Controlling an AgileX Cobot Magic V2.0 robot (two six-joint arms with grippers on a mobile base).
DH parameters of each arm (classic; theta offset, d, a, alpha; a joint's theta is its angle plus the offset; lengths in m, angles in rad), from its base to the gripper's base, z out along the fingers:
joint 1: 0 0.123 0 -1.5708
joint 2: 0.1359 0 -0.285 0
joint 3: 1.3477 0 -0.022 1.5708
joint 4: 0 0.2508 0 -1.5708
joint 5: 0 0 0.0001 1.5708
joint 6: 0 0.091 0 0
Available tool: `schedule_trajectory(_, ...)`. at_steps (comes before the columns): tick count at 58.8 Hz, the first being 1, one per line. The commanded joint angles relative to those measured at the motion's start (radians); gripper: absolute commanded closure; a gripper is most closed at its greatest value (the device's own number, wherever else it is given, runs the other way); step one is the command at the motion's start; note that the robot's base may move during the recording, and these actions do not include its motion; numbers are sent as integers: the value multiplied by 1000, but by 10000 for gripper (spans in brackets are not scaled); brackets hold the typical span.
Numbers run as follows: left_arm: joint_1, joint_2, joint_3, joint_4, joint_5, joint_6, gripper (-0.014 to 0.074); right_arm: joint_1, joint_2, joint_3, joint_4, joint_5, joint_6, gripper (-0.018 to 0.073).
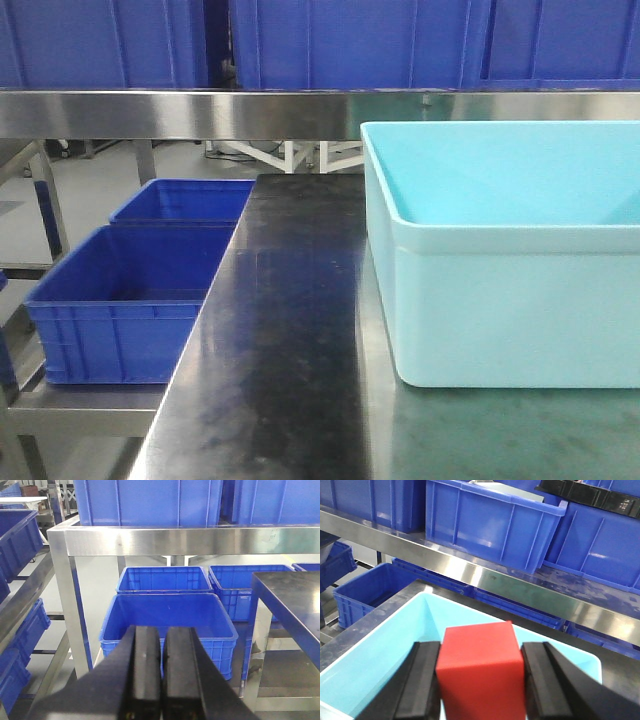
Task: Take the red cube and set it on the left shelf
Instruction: 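Hold the red cube in the right gripper while turning away from table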
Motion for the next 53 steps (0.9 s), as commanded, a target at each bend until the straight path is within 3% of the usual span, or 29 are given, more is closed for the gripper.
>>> schedule_trajectory(1,-5,-16,23,-3,-87,-1,495,1,6,-27,11,-87,-3,497)
schedule_trajectory(53,-5,-16,23,-3,-87,-1,495,1,6,-27,11,-87,-3,497)
